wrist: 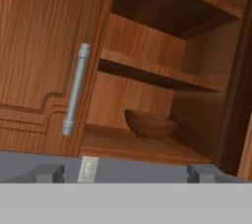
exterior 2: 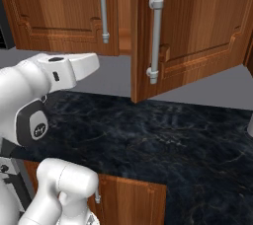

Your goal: Move the bowls from the cabinet to the plates on the dining table.

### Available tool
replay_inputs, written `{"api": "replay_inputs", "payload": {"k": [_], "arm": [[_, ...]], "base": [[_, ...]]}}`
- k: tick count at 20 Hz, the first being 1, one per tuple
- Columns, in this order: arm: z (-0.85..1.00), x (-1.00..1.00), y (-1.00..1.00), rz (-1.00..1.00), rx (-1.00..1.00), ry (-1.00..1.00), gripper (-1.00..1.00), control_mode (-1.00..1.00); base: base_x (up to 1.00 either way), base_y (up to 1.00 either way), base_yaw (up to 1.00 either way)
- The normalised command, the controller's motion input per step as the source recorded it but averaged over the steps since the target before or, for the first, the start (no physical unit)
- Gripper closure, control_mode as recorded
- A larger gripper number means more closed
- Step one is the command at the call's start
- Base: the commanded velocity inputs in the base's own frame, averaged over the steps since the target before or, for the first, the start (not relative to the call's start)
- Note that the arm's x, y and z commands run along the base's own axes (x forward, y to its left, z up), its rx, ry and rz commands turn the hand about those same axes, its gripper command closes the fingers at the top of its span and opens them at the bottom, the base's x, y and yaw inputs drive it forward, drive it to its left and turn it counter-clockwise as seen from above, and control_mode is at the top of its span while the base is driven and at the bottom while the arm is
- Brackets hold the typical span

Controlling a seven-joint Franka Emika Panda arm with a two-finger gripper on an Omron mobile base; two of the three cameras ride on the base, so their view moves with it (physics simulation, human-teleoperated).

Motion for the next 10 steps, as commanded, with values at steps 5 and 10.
{"api": "replay_inputs", "payload": {"k": [5, 10], "arm": [[0.00, 0.03, 0.04, -0.23, 0.00, 0.00, -1.00, -1.00], [0.00, 0.19, -0.06, -0.13, 0.05, 0.00, -1.00, -1.00]], "base": [[0.00, 0.00, 0.00], [0.00, 0.00, 0.00]]}}
